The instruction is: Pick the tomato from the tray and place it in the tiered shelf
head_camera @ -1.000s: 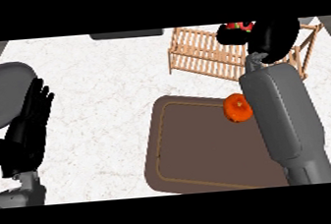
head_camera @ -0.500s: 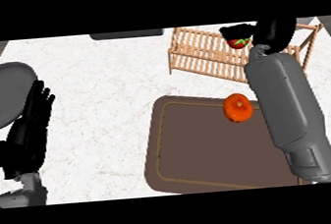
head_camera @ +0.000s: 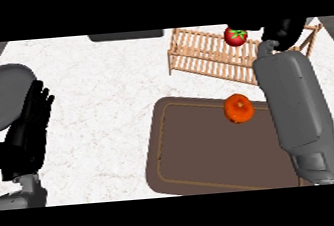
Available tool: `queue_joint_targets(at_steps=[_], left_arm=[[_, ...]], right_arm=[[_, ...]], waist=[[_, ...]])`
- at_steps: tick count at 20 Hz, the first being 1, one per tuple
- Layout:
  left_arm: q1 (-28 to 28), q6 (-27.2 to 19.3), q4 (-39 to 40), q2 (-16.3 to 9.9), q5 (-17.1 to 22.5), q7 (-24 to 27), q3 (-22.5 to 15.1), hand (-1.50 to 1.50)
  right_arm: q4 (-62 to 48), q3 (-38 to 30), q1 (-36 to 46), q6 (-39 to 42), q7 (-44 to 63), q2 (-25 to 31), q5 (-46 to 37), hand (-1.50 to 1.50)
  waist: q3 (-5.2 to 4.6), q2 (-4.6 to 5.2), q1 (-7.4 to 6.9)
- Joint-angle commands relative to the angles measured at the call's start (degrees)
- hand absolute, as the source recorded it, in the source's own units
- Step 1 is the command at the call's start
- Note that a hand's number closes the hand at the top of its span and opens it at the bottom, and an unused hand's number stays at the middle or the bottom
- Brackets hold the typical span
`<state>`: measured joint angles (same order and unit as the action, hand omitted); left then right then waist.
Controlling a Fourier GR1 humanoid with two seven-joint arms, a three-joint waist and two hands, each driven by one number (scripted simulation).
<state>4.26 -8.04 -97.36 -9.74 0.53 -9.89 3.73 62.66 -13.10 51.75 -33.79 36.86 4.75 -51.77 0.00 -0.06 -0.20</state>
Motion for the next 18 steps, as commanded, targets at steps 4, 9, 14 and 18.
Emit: queue_joint_targets(at_steps=[4,9,14,18], left_arm=[[0.5,-2.0,-1.3,1.7,-2.2,-1.7,-1.5,0.00],[-1.9,-0.9,-0.1,1.0,-1.2,1.7,0.5,0.00],[-3.5,1.0,1.7,0.3,0.3,4.2,2.1,0.00],[0.5,-1.6,-0.4,1.1,-1.8,-0.5,0.6,0.00]], right_arm=[[15.0,0.2,-4.0,0.9,10.5,1.9,-4.5,-1.50],[32.5,-2.2,-12.4,9.4,19.6,4.4,-4.2,-1.50],[50.8,-5.2,-25.2,17.9,20.6,7.3,2.6,-1.50],[62.2,-8.5,-36.8,21.7,19.4,7.5,10.3,-1.50]], waist=[[-0.01,-0.29,0.88],[-0.04,-0.56,1.68],[-0.02,-0.51,2.03],[0.04,-0.38,1.82]])
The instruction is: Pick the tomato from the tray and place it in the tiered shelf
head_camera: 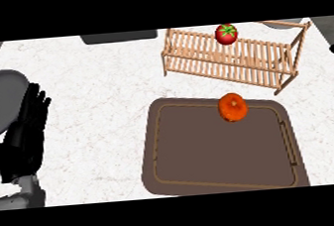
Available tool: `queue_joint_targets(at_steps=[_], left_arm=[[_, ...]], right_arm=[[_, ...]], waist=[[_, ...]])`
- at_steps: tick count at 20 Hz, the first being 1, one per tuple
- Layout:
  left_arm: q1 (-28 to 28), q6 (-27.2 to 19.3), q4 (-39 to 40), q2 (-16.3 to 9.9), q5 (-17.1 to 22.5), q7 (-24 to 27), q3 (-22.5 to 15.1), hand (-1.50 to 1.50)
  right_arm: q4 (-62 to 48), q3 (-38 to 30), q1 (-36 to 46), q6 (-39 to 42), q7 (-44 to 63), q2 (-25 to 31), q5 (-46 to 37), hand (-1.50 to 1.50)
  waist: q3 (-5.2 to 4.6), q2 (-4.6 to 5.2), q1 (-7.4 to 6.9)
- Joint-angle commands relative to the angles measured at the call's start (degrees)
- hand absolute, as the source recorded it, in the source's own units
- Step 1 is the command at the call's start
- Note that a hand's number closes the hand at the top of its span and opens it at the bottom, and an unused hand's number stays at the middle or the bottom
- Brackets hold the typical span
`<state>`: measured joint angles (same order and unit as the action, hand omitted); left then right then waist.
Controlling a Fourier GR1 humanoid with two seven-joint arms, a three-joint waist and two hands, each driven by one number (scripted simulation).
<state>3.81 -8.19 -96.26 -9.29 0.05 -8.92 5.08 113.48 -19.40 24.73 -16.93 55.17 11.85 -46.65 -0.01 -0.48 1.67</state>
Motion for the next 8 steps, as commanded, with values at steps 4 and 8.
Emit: queue_joint_targets(at_steps=[4,8], left_arm=[[2.2,-1.5,0.0,0.9,-2.2,-1.5,-1.0,0.00],[1.3,0.3,1.8,1.2,-0.7,1.7,-0.1,0.00]], right_arm=[[20.0,-6.1,-11.2,11.1,5.1,3.8,12.5,-1.50],[21.5,-12.0,-18.3,10.0,-0.7,3.3,20.6,-1.50]], waist=[[0.01,0.23,-0.68],[0.02,0.37,-1.21]])
